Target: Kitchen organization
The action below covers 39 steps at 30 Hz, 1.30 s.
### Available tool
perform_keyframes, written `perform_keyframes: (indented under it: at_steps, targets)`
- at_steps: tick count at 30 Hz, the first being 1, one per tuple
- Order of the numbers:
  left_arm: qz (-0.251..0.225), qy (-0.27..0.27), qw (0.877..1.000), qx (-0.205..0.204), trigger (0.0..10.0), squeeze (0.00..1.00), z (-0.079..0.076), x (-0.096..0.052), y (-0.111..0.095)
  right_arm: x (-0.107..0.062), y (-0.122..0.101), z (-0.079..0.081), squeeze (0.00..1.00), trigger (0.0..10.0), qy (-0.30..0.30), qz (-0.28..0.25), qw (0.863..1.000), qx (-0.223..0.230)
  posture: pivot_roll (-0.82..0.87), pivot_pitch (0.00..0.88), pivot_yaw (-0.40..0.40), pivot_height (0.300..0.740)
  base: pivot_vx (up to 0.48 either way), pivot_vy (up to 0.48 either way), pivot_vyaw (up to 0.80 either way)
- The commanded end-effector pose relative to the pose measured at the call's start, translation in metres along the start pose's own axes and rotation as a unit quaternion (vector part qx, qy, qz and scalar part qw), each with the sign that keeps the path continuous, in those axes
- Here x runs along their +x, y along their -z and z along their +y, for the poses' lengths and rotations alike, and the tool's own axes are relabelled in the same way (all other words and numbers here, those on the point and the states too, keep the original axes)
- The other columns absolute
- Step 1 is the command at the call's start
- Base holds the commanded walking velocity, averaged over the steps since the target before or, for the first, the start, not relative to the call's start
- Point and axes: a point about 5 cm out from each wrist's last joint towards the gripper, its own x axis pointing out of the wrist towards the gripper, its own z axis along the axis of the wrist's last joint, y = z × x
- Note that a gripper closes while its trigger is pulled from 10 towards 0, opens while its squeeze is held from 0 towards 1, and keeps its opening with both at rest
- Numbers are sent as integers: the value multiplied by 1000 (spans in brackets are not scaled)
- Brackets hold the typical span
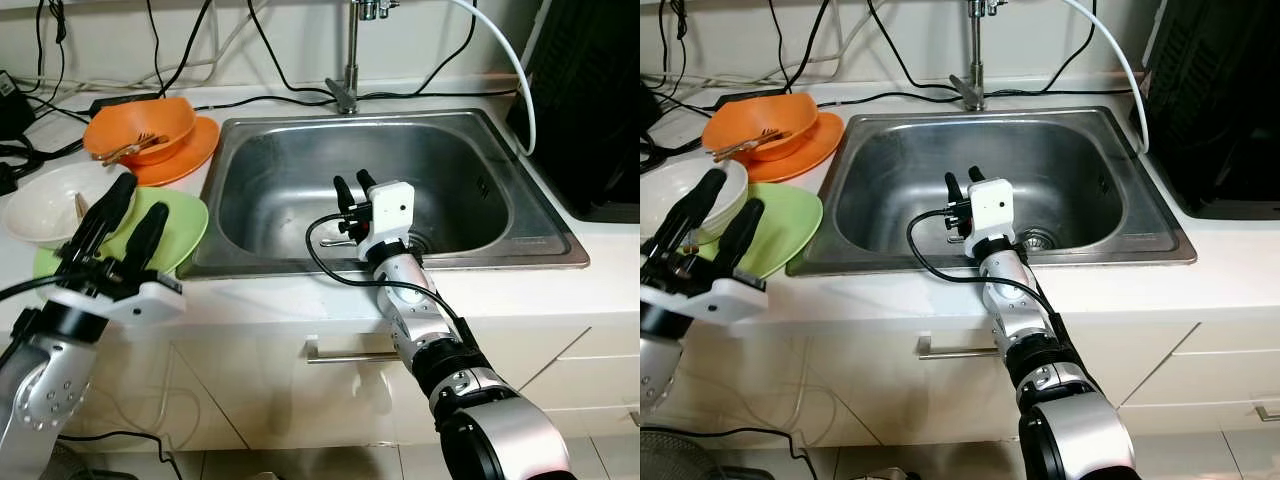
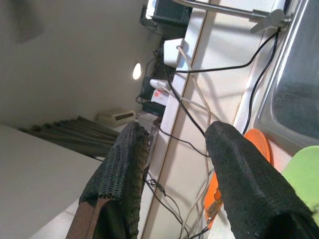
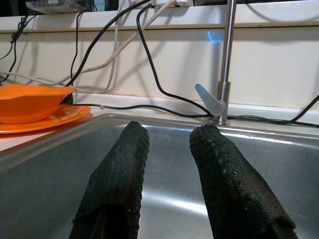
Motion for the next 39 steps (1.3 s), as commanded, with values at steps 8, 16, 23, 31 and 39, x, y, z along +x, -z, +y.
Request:
perform_keyframes:
  at_steps: [8,16,23,31,39]
  targets:
    - [25,3,1000,-7,10000,0,-14,-16,1,-14,21,-3,0,10000,9,49,999,12,308,44,76,740,0,0,0]
    - [95,-30,995,-7,10000,0,-16,-26,14,-15,23,0,0,10000,1,53,999,11,308,51,71,740,0,0,0]
    - [107,-27,994,2,10000,0,-19,-26,17,-15,23,-2,0,10000,3,52,999,11,306,53,71,740,0,0,0]
    - [120,-30,992,-5,10000,0,-20,-22,20,-15,22,-1,0,10000,1,52,999,10,303,46,70,740,0,0,0]
    - [127,-42,991,-9,10000,1000,-17,-21,22,-15,23,-1,0,10000,-1,52,999,10,304,42,69,740,0,0,0]
